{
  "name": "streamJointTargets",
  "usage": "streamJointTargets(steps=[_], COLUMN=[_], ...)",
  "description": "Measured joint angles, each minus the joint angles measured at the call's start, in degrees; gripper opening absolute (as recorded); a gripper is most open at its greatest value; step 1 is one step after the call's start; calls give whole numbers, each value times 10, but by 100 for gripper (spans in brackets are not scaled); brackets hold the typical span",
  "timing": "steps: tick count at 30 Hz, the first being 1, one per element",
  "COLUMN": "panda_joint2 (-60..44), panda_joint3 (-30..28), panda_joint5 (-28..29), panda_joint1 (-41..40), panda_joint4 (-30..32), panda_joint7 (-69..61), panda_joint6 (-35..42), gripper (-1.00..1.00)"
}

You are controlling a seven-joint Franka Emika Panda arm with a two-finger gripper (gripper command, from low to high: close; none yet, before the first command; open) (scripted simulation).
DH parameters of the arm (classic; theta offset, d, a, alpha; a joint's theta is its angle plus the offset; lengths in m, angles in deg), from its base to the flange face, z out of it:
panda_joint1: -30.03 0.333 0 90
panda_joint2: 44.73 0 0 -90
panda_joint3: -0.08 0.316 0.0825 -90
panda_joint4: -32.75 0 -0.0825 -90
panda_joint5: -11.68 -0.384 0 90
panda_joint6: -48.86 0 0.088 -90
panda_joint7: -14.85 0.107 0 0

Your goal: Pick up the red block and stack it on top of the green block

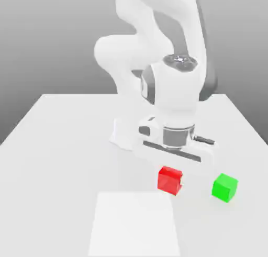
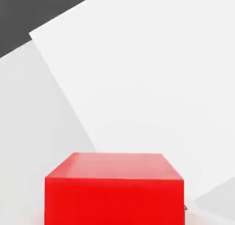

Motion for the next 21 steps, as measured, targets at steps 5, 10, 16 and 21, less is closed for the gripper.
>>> streamJointTargets(steps=[5,10,16,21], panda_joint2=[19,-6,-79,-116], panda_joint3=[68,96,77,54], panda_joint5=[-25,1,94,144], panda_joint1=[70,88,86,101], panda_joint4=[-18,-28,-32,-32], panda_joint7=[106,172,240,275], panda_joint6=[34,19,-42,-72], gripper=[-100,-100,-100,100])
